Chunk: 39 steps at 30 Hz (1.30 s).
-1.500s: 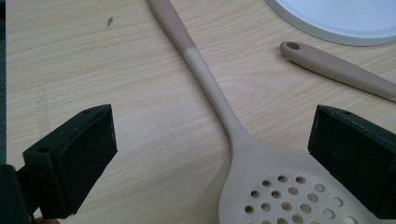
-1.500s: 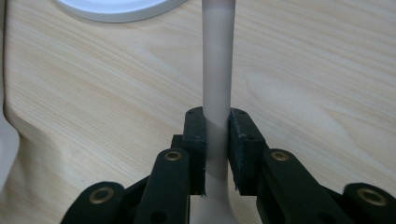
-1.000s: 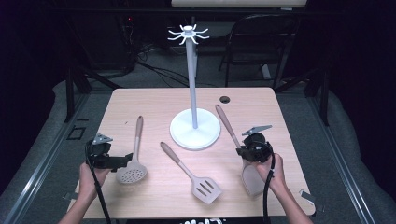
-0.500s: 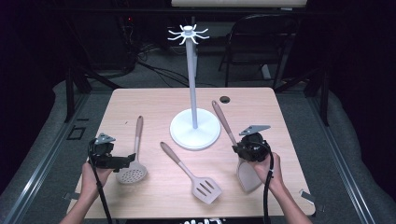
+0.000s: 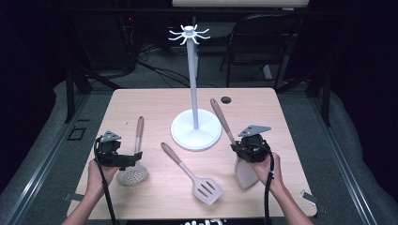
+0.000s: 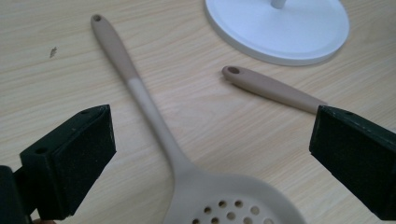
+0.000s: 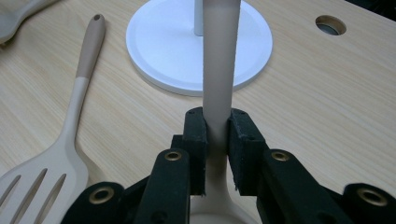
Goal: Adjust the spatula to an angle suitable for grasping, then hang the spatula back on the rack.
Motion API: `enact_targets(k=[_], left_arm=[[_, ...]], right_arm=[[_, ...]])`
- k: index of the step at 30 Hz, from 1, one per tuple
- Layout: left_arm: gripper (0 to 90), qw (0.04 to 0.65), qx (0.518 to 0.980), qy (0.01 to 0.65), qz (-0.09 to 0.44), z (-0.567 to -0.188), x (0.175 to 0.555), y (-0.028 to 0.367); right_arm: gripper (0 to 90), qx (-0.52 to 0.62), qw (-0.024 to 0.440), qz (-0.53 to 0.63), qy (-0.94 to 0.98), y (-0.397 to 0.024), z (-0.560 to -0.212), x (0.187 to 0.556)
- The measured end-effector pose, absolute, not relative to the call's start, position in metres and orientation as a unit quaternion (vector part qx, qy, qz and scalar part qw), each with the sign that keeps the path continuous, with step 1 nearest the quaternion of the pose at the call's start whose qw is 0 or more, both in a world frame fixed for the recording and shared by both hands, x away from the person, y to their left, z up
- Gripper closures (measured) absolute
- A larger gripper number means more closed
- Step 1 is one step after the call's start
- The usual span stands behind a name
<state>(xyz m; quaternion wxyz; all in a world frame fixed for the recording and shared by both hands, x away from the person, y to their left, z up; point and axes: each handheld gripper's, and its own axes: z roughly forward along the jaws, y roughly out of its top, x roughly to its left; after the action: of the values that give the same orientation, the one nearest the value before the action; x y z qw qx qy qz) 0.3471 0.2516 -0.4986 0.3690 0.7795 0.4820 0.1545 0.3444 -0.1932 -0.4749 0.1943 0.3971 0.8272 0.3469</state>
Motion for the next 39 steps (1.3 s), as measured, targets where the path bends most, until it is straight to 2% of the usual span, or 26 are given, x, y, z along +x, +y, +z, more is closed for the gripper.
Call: enact_targets(k=[15, 28, 36, 39], left_arm=[[0.5, 0.416, 0.783, 0.443, 0.131, -0.476, 0.358, 0.217], [3.6, 0.47, 0.79, 0.385, 0.088, -0.464, 0.371, 0.152], [12.6, 0.496, 0.791, 0.352, 0.068, -0.459, 0.377, 0.116], [11.0, 0.503, 0.789, 0.348, 0.061, -0.458, 0.379, 0.106]], right_arm=[[78.6, 0.379, 0.212, 0.354, 0.828, -0.187, -0.468, 0.342], [78.7, 0.369, 0.214, 0.368, 0.826, -0.176, -0.462, 0.344], [78.6, 0.365, 0.216, 0.368, 0.827, -0.164, -0.462, 0.349], [78.6, 0.369, 0.216, 0.369, 0.825, -0.16, -0.462, 0.351]])
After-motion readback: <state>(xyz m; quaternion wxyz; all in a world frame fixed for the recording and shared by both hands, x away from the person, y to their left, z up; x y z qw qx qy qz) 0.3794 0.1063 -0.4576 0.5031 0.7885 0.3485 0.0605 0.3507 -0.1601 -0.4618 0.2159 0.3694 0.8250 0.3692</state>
